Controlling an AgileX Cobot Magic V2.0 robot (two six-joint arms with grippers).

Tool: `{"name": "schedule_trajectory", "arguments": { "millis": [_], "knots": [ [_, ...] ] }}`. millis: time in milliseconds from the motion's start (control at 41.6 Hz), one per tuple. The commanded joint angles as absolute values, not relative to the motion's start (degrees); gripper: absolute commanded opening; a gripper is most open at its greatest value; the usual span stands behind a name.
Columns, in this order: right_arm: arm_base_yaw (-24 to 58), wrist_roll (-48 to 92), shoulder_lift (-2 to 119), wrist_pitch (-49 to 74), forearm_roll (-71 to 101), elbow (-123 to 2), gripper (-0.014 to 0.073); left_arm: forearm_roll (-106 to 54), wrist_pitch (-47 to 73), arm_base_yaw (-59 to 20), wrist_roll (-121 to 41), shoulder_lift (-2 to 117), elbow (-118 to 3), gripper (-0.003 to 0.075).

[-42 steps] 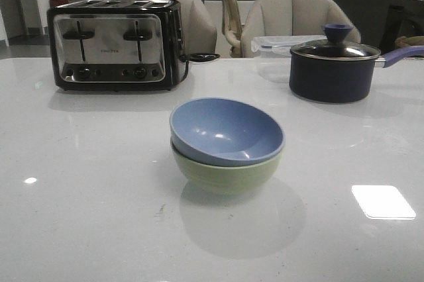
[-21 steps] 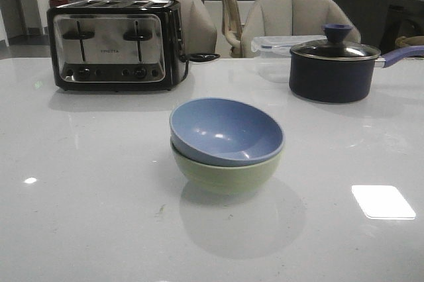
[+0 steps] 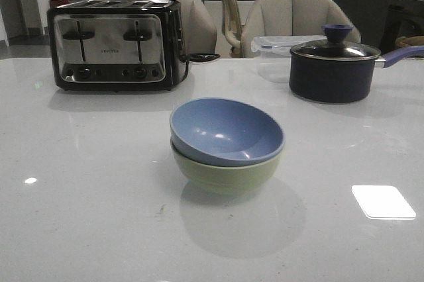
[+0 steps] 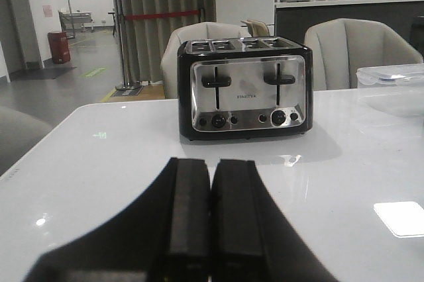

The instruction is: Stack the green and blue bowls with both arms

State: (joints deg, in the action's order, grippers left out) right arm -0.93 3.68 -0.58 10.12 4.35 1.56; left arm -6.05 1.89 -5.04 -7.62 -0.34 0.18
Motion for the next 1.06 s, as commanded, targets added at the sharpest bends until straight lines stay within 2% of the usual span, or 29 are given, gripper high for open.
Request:
{"name": "schedule_trajectory", "arguments": {
  "millis": [0, 264, 1032],
  "knots": [
    [-1.40, 3.95, -1.70, 2.98, 3.97, 1.33, 0.0039, -6.46, -3.49, -5.27, -7.58, -1.21, 0.63, 0.0098],
    [-1.40, 3.95, -1.70, -2.06, 6.28, 1.33, 0.0039, -6.46, -3.49, -5.27, -7.58, -1.21, 0.63, 0.0098],
    [-1.40, 3.95, -1.75, -2.12, 6.44, 1.33, 0.0039, -6.46, -3.49, -5.27, -7.58, -1.21, 0.63, 0.0098]
  ]
}}
